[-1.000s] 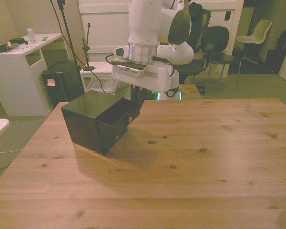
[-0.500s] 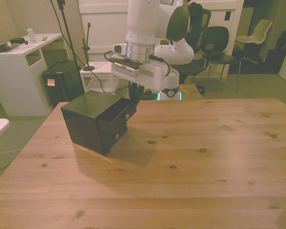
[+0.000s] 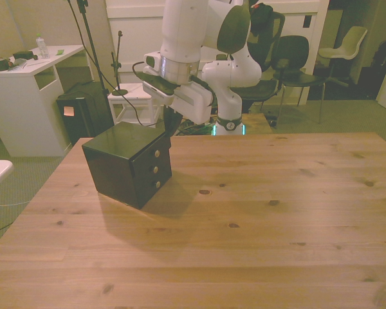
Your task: Close the top drawer
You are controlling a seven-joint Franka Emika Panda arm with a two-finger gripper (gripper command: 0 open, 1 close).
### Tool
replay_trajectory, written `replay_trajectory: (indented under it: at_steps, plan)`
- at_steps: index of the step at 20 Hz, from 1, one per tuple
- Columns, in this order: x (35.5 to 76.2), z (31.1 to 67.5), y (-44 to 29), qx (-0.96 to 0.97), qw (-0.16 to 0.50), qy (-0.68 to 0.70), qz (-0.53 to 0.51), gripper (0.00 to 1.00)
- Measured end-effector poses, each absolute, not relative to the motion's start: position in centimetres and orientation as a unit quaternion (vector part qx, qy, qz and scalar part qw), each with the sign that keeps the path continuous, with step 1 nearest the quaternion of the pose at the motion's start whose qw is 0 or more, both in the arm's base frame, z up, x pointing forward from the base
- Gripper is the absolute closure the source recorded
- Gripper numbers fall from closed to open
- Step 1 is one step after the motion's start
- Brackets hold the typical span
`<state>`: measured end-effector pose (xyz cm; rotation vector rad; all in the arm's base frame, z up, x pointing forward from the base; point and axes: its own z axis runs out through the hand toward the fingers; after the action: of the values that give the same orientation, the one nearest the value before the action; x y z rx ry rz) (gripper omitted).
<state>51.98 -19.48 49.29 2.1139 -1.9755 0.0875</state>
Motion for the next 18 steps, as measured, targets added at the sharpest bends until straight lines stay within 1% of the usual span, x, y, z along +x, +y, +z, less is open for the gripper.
replay_trajectory:
  at_steps: [10,18]
  plan:
    - [52.7,49.0,-20.1,0.719,0.142,-0.68,0.01,1.0]
    - [53.8,49.1,-18.5,0.734,0.123,-0.668,0.029,1.0]
